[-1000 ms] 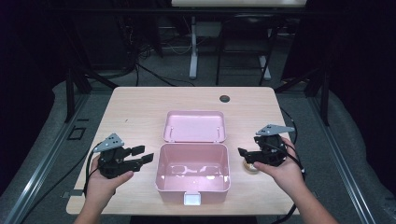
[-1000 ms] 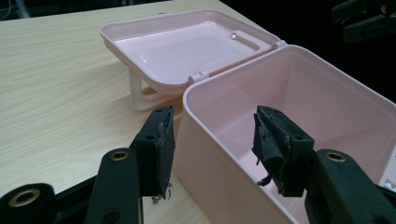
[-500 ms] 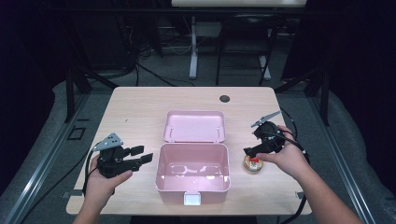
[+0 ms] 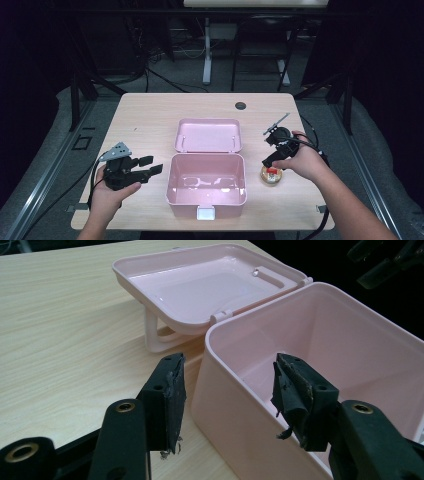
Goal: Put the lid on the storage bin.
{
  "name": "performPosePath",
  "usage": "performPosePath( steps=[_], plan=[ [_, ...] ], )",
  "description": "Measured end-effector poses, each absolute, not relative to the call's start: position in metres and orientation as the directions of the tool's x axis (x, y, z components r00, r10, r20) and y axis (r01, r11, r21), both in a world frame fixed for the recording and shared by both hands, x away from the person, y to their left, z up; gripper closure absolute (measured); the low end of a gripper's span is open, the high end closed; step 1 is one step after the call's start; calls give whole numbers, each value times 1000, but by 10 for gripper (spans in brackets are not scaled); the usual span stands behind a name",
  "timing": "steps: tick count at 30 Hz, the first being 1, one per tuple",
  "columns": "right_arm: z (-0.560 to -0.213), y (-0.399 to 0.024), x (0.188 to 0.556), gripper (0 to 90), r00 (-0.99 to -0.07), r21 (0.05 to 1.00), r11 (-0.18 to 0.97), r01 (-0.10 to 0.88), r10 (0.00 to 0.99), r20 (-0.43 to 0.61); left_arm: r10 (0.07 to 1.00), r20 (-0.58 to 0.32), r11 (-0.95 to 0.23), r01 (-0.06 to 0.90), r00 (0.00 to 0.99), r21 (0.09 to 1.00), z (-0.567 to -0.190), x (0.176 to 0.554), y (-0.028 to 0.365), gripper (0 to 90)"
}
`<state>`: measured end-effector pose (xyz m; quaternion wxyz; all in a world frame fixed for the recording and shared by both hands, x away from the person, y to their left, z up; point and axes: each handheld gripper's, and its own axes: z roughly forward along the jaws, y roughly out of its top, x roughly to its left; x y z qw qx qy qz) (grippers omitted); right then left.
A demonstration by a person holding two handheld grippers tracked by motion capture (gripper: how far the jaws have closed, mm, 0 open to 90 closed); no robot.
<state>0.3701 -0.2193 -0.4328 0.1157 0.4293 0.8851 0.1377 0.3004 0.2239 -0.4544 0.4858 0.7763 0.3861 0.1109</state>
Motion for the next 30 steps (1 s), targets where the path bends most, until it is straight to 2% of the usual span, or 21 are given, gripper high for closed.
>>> performPosePath(
  steps=[16, 30],
  plan=[
    [-432, -211, 377, 215, -605, 277, 598, 752, 793, -72, 691, -195, -238, 473, 696, 848, -451, 299, 224, 467],
    [-450, -213, 388, 232, -603, 216, 602, 769, 795, -68, 715, -192, -228, 483, 672, 845, -452, 300, 228, 460]
  ],
)
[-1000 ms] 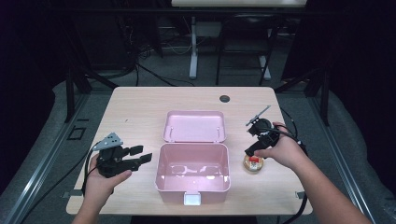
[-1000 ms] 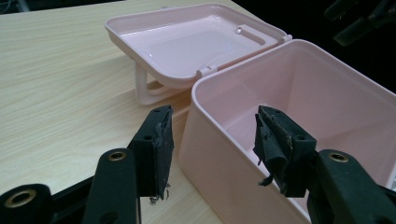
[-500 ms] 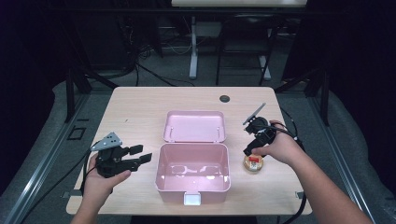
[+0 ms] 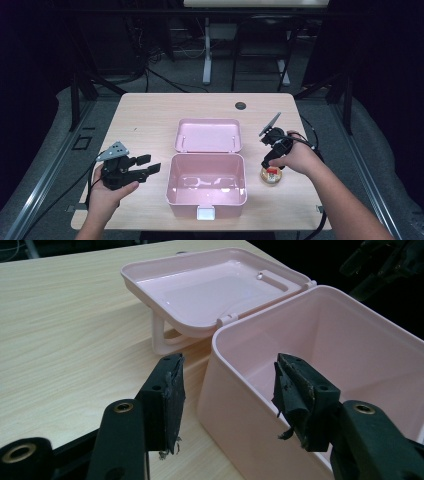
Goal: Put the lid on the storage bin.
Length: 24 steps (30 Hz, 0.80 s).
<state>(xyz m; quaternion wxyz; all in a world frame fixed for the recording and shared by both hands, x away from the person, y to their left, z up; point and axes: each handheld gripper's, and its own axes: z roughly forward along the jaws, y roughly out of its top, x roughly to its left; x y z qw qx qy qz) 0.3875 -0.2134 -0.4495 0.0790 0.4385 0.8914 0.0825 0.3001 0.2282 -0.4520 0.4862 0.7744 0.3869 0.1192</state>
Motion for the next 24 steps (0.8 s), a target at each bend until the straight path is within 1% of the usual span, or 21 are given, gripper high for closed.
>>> performPosePath(
  steps=[12, 17, 21, 24],
  plan=[
    [-468, -218, 397, 231, -579, 179, 578, 797, 814, -48, 709, -185, -219, 462, 680, 859, -449, 299, 230, 461],
    [-479, -220, 398, 231, -575, 167, 574, 802, 817, -44, 718, -183, -240, 486, 671, 841, -451, 300, 228, 458],
    [-486, -222, 399, 189, -553, 164, 552, 817, 832, -43, 737, -167, -263, 505, 655, 822, -454, 302, 231, 452],
    [-490, -224, 400, 162, -544, 164, 542, 824, 838, -41, 748, -168, -253, 510, 642, 822, -455, 303, 232, 437]
  ],
)
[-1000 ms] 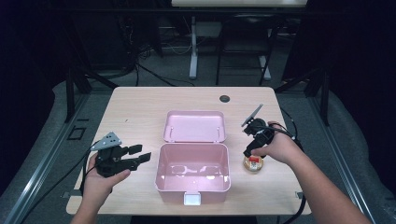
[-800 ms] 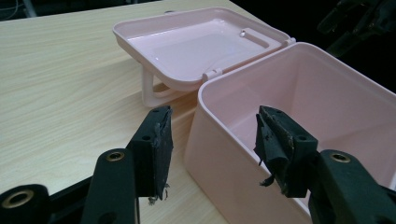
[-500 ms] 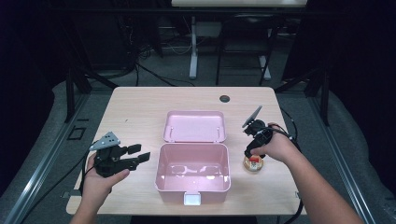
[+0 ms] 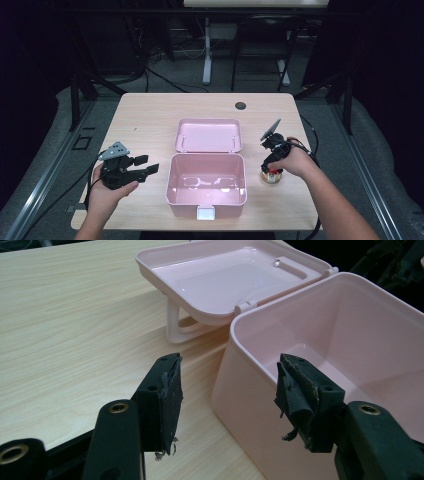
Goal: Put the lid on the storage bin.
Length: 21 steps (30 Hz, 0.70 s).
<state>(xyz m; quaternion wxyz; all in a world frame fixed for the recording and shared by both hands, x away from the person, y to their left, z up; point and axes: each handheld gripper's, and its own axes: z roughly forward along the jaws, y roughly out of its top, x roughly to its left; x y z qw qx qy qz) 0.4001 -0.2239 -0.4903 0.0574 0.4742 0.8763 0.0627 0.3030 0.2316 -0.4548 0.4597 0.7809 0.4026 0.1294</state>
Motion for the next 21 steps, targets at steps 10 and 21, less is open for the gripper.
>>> performPosePath(
  steps=[10, 21],
  plan=[
    [-506, -224, 400, 140, -530, 161, 528, 834, 847, -32, 756, -163, -254, 514, 634, 820, -456, 303, 231, 396],
    [-525, -224, 403, 67, -491, 163, 486, 859, 871, -10, 753, -160, -260, 512, 639, 818, -455, 303, 230, 397]
  ],
)
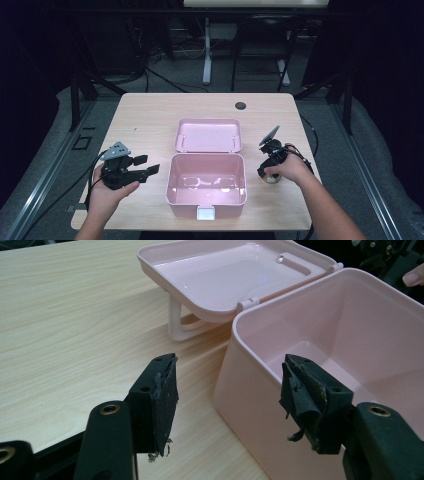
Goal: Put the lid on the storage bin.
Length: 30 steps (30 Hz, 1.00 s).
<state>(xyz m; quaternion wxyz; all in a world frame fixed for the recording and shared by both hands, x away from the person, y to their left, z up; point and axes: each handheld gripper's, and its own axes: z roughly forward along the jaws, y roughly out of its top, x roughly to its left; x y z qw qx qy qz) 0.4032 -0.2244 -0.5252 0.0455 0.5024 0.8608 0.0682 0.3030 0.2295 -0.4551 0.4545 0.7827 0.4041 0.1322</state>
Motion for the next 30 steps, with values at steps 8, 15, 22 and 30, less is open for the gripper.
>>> performPosePath(
  steps=[8, 15, 22, 30],
  plan=[
    [-535, -225, 405, 68, -478, 152, 475, 867, 878, -19, 751, -161, -261, 513, 640, 818, -455, 303, 229, 397],
    [-544, -227, 406, 67, -461, 133, 458, 879, 887, -10, 750, -162, -265, 516, 642, 815, -456, 304, 229, 397],
    [-550, -230, 406, 75, -450, 123, 447, 886, 893, 0, 746, -165, -269, 518, 645, 812, -457, 304, 229, 397],
    [-552, -230, 405, 143, -450, 119, 446, 887, 893, 8, 745, -163, -272, 518, 647, 811, -457, 304, 229, 398]
  ],
)
